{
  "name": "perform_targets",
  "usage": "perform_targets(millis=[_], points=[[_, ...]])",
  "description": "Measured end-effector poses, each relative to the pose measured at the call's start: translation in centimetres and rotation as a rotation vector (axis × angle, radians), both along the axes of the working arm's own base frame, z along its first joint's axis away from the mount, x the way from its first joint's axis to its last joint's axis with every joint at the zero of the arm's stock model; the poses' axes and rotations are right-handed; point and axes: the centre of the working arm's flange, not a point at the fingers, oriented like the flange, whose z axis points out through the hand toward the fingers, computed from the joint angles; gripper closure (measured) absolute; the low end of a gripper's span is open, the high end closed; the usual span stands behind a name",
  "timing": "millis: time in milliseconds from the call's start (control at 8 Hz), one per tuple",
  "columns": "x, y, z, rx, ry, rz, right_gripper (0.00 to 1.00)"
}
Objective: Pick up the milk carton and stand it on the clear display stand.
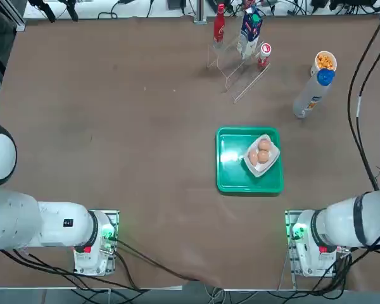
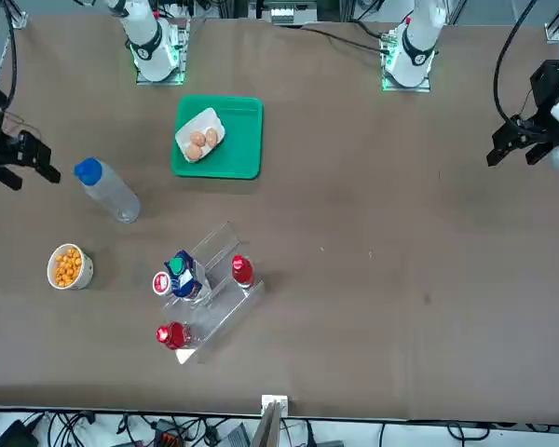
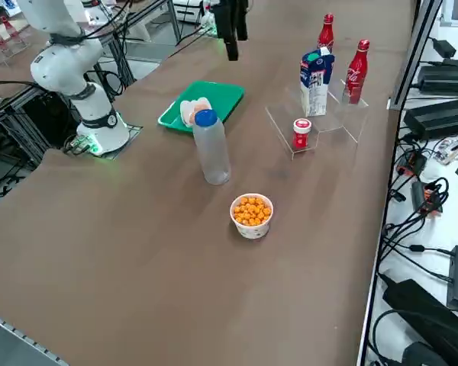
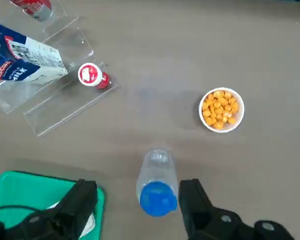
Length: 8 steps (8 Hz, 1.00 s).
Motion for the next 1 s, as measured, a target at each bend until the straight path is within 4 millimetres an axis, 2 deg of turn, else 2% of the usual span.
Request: perform_targets(millis=[375, 625, 1000], points=[[-3.4, 0.9, 1.9, 0.008, 0.007, -0.001, 0.01], [-5.4, 1.1, 2.2, -0.007, 0.035, -0.007, 0.01], [-5.8, 1.8, 2.1, -0.027, 0.054, -0.017, 0.00]])
